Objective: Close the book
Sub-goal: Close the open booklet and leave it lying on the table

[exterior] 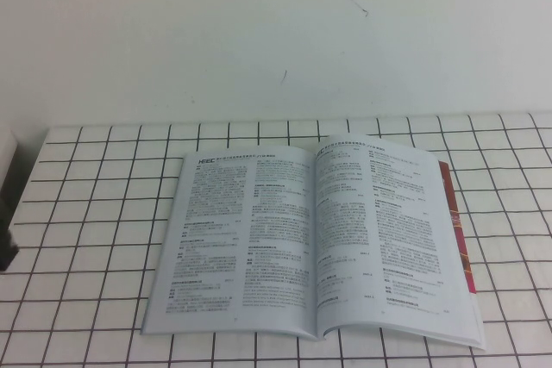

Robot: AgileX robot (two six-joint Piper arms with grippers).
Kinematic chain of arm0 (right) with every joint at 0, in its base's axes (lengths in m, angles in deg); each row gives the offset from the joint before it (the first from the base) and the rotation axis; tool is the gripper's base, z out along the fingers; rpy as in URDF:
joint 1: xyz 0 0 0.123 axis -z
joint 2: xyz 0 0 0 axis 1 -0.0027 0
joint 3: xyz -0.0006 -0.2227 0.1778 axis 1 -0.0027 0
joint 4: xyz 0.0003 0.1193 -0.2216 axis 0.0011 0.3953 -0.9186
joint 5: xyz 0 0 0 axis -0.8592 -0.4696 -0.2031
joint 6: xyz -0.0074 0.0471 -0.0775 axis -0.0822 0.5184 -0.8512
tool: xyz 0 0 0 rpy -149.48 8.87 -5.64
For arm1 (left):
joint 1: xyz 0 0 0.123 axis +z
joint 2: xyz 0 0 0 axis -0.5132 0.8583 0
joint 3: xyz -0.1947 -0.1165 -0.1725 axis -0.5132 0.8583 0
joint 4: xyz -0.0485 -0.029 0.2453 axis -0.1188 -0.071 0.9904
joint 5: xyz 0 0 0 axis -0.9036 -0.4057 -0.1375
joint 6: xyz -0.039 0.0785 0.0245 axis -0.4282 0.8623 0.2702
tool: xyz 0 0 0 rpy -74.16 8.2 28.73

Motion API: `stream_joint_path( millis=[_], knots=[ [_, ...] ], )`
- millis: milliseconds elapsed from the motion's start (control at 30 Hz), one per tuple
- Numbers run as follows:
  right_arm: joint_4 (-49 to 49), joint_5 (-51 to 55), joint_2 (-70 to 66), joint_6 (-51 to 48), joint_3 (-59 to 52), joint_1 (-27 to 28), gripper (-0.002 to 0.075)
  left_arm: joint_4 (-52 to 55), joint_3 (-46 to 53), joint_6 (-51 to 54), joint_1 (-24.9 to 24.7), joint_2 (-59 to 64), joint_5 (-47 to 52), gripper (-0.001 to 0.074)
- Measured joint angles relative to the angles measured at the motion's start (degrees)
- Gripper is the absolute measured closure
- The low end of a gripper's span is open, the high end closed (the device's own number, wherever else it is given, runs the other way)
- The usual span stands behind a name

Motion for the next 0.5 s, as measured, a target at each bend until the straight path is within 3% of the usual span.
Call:
stream_joint_path(
  millis=[133, 333, 500],
  knots=[
    [11.3, 7.1, -13.8, -15.7, 5.6, 0.0, 0.0729, -0.9, -2.6, -2.4, 0.0, 10.8, -1.2, 0.0739],
    [24.9, 14.9, -36.1, -31.5, 12.6, -1.4, 0.0729, -2.8, -14.0, -3.2, 0.0, 24.2, 13.4, 0.0739],
    [26.8, 14.2, -51.6, -35.5, 18.3, -9.5, 0.0729, -6.4, -23.3, -1.3, 0.0, 35.6, 24.7, 0.0739]
  ],
)
